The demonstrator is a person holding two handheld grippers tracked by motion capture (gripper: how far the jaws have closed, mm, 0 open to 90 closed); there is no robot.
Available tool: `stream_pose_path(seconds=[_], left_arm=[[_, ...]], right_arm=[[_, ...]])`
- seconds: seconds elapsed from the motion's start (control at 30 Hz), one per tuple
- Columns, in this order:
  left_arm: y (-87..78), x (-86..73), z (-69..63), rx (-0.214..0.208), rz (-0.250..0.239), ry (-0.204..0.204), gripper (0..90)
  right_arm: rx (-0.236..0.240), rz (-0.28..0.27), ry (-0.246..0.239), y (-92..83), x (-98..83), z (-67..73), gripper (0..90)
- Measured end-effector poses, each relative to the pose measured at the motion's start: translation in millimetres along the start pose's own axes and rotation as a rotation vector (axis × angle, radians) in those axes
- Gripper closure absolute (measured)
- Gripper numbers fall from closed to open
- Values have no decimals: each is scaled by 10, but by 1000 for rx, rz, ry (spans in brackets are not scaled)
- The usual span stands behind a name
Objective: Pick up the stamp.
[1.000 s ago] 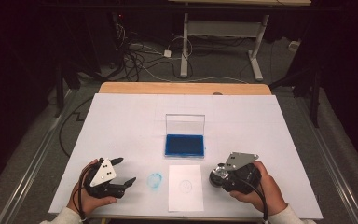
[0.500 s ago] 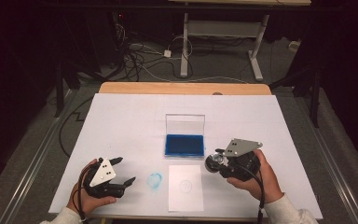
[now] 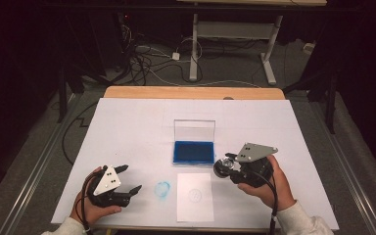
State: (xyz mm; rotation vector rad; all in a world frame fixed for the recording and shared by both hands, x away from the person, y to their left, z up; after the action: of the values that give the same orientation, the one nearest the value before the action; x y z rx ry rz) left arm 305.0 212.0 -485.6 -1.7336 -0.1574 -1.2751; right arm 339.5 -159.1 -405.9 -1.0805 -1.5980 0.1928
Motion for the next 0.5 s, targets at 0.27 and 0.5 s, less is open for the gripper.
stream_pose_path(seconds=[0.27,0.5], left_arm=[[41,-6,-18,-13,15,-8,211],[74,16,-27,-18,11,-7,210]], right_arm=[[3,-28,-5,-30,50,-17,571],[-4,-51,-18,-59,137,-45,570]])
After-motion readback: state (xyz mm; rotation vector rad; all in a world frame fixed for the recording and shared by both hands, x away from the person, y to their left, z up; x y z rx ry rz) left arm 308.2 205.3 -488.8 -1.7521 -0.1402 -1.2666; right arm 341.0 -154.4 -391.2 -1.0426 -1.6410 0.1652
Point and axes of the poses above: each handheld gripper's, and its own axes: y roughly forward along the jaws, x roughly out of its top, z roughly to its left, the point moved 4 cm from there along y, roughly forward along the jaws, and after that the axes turned 14 degrees about -y, right-handed, at the moved point
